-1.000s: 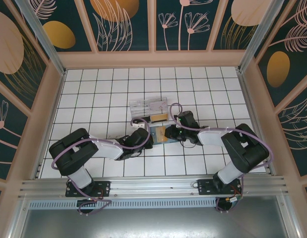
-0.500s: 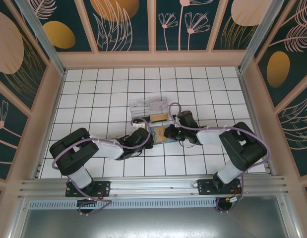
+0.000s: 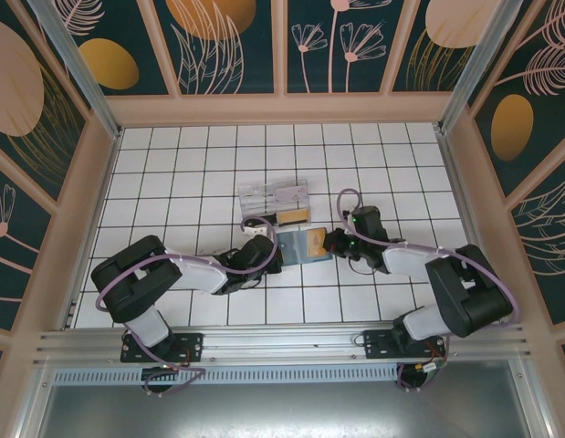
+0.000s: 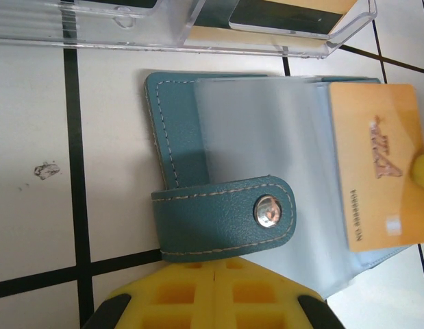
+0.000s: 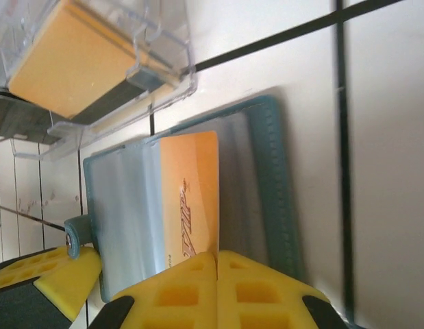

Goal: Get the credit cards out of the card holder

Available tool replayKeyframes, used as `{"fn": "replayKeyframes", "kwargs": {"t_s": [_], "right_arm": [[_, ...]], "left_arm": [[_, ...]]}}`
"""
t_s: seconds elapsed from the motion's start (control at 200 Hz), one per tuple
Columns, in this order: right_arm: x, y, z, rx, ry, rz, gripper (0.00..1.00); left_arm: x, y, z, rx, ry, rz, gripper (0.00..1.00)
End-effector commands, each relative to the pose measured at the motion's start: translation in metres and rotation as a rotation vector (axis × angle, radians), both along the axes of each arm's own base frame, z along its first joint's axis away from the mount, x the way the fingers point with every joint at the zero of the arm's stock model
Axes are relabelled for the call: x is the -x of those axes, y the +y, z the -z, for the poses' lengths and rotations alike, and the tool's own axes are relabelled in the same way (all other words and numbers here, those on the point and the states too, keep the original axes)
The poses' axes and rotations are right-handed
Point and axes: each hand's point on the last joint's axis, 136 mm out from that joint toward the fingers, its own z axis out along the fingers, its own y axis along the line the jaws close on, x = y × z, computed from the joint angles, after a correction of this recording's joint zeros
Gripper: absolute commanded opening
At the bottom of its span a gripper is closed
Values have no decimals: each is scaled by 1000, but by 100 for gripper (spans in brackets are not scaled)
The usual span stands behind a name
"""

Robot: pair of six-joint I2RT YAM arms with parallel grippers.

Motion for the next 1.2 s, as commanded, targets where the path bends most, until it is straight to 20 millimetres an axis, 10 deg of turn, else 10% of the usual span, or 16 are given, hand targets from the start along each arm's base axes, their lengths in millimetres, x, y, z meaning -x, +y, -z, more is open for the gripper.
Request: {"fn": "replayKeyframes", "kwargs": {"t_s": [0.0, 0.44, 0.701, 0.831, 1.196], "right_arm": [[5, -20, 2, 58, -11, 26, 0], [-7, -10, -71, 56, -240, -44, 0], [1, 44, -128, 189, -550, -285, 0], [13, 70, -133, 199, -680, -430, 0], [26, 117, -103, 777, -1050, -880, 0]], "left_arm": [[9, 12, 18, -67, 55, 10, 0], [1, 16, -47, 54, -92, -20, 7], [12, 61, -110, 183, -280, -100, 62], [22, 96, -122, 215, -355, -176, 94], [49, 141, -114, 333, -426, -219, 99]]}}
